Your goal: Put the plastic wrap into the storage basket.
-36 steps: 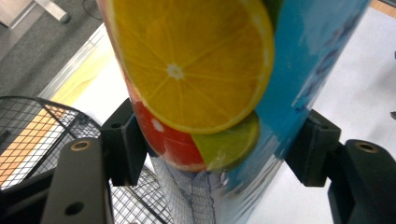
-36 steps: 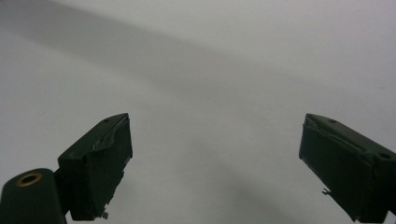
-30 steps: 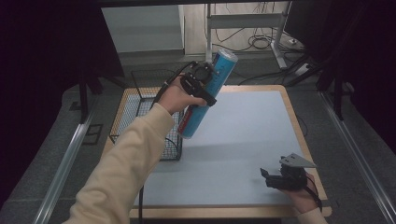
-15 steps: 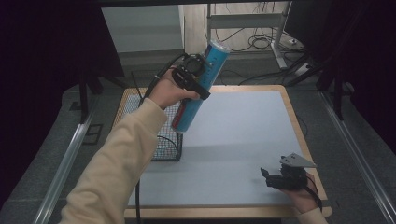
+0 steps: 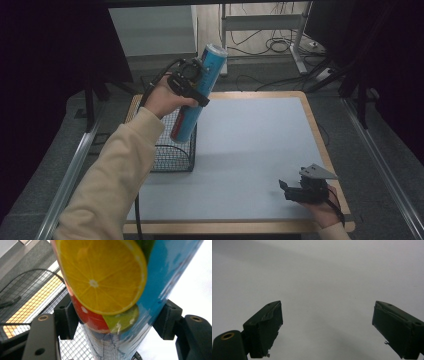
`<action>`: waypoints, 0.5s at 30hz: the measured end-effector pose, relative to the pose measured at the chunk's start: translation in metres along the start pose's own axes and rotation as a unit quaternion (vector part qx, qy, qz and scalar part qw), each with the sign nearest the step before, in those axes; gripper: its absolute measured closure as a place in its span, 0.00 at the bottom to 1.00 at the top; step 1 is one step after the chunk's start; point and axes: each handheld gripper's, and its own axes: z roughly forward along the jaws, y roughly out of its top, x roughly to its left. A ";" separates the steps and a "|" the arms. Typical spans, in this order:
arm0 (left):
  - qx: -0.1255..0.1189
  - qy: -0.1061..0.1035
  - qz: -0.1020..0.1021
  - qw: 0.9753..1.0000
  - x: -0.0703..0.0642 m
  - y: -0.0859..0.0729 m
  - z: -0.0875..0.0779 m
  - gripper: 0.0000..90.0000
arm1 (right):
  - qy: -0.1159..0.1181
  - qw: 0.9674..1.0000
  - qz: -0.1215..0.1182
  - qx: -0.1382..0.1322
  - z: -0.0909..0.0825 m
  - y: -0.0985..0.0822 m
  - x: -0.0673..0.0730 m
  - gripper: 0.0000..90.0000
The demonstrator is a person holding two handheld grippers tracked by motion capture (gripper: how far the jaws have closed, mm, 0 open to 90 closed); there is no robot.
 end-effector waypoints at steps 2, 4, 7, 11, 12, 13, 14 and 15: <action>0.002 0.002 -0.004 1.000 0.003 -0.003 0.002 0.36 | 0.000 1.000 0.000 0.000 0.000 0.000 0.000 0.11; 0.003 0.002 -0.010 1.000 0.006 -0.006 0.004 0.36 | 0.000 1.000 0.000 0.000 0.000 0.000 0.000 0.11; 0.008 0.003 -0.014 1.000 0.011 -0.011 0.009 0.36 | -0.001 1.000 -0.002 0.000 0.000 0.000 0.000 0.11; 0.015 0.004 -0.020 1.000 0.015 -0.015 0.014 0.36 | 0.000 1.000 -0.003 0.001 0.000 0.000 0.000 0.11; 0.014 0.005 -0.022 1.000 0.016 -0.016 0.016 0.36 | -0.001 1.000 -0.002 0.000 0.001 0.000 0.000 0.11; 0.015 0.006 -0.023 1.000 0.018 -0.017 0.018 0.36 | -0.001 1.000 -0.002 0.000 0.001 0.000 0.000 0.11; 0.018 0.007 -0.024 1.000 0.019 -0.018 0.020 0.36 | -0.001 1.000 -0.002 0.000 0.000 0.000 0.000 0.11; 0.019 0.007 -0.026 0.999 0.020 -0.019 0.021 0.36 | -0.002 1.000 -0.001 -0.001 0.000 0.000 0.000 0.11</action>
